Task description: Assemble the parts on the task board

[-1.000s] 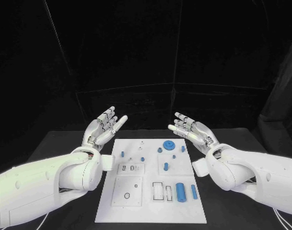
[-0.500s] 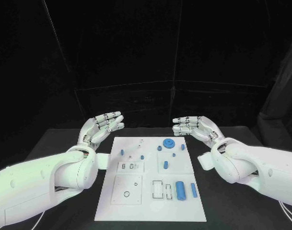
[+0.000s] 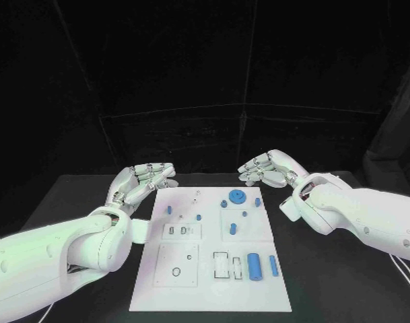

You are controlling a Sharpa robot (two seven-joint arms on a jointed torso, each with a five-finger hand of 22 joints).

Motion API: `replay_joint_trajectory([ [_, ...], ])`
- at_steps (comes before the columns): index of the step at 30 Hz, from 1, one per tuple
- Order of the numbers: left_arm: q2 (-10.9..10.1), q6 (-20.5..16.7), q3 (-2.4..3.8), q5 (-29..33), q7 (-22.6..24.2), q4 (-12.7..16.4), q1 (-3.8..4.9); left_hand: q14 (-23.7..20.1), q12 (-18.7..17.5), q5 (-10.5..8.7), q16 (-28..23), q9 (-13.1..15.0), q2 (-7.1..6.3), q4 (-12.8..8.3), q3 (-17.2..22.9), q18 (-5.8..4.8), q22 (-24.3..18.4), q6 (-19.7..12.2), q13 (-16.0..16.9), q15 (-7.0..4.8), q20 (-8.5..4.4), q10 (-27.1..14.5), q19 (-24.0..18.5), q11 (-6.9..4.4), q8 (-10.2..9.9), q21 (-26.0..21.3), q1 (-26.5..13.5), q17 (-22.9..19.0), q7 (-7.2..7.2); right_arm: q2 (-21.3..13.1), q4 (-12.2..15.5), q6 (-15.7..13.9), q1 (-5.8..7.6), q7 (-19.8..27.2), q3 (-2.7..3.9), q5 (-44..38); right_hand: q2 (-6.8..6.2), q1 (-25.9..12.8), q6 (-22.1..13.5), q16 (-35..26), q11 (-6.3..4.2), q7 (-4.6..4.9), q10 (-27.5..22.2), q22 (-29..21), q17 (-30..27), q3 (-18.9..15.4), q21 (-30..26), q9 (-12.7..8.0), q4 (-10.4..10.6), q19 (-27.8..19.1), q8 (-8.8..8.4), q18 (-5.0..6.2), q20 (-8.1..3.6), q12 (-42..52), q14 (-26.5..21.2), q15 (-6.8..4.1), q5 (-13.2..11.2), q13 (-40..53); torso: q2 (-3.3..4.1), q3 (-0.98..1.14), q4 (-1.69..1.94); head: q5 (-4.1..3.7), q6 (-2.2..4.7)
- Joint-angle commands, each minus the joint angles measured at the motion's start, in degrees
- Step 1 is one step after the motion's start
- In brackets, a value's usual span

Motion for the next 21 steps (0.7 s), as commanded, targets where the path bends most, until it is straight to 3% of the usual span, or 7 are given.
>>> replay_joint_trajectory([
  [1,-0.2,3.6,0.07,-2.4,-1.0,0.8,0.41,0.5,-0.6,-0.24,-0.4,-0.1,0.56,-0.4,0.1,0.8,-0.1,0.5,-0.1,0.0,-0.16,0.4,0.4,0.13,-0.5,0.1,0.2,0.1,0.04,1.4,-1.5,2.8,0.74,-7.1,0.19,-17.3,-0.46,0.8,1.2,1.4,-0.81,-0.23,1.8,1.3,1.0,0.7,2.8,-0.1,0.0,3.0,-0.59,0.34,-1.52,-0.8,4.5,-1.27,-0.3,0.0,1.92,-0.38,0.67,-0.38,-0.11],
  [5,-0.2,4.1,0.09,-2.5,-1.3,1.1,0.67,0.5,-1.0,-0.25,-0.8,-0.2,0.58,-0.6,0.0,0.76,-0.3,0.5,-0.2,0.07,-0.14,0.3,0.4,0.23,-0.8,-0.1,0.2,0.2,0.14,3.5,-3.5,5.1,1.17,-11.4,0.78,-27.0,-1.56,0.5,2.1,4.2,-1.66,-0.83,3.1,3.7,3.0,0.7,7.4,-0.1,0.1,7.1,-1.38,0.26,-3.41,-2.1,10.7,-2.78,-0.7,0.0,3.02,-0.52,1.14,-0.78,0.06],
  [10,-0.1,4.5,0.09,-2.6,-1.5,1.2,0.78,0.4,-1.3,-0.26,-1.0,-0.3,0.6,-0.7,0.0,0.74,-0.4,0.5,-0.3,0.11,-0.13,0.2,0.4,0.28,-1.0,-0.2,0.1,0.3,0.19,5.7,-5.3,7.8,1.35,-14.6,1.07,-36.3,-2.35,-0.1,2.6,8.9,-2.22,-1.31,3.5,6.1,6.2,0.9,12.0,-0.1,0.1,9.8,-2.5,0.21,-4.76,-3.4,15.2,-3.48,-1.3,0.0,3.98,-0.65,1.68,-1.09,0.12],
  [14,-0.1,4.8,0.09,-2.6,-1.7,1.5,0.81,0.5,-1.5,-0.26,-1.1,-0.3,0.59,-0.8,-0.1,0.74,-0.4,0.4,-0.3,0.14,-0.11,0.1,0.4,0.35,-1.1,-0.2,0.1,0.4,0.28,7.1,-6.0,9.5,1.4,-16.4,1.18,-42.1,-2.79,-0.7,2.9,19.2,-2.44,-1.51,2.7,9.3,12.4,1.6,17.3,-0.1,0.0,10.6,-3.77,0.11,-5.1,-3.4,14.6,-3.66,-1.6,0.0,4.72,-0.72,1.98,-1.34,0.26],
  [21,-0.1,5.0,0.09,-2.7,-2.0,2.1,0.83,0.5,-1.7,-0.27,-1.3,-0.3,0.59,-0.9,-0.1,0.74,-0.5,0.4,-0.3,0.17,-0.09,0.0,0.5,0.42,-1.3,-0.3,0.0,0.4,0.36,8.6,-6.5,12.2,1.54,-18.5,1.25,-47.4,-3.5,-1.6,2.0,27.8,-2.02,-1.66,0.6,12.9,17.9,2.3,23.2,-0.2,0.2,9.8,-3.95,0.13,-4.83,-3.4,14.2,-3.5,-2.2,0.1,5.66,-0.86,2.23,-1.47,0.5],
])
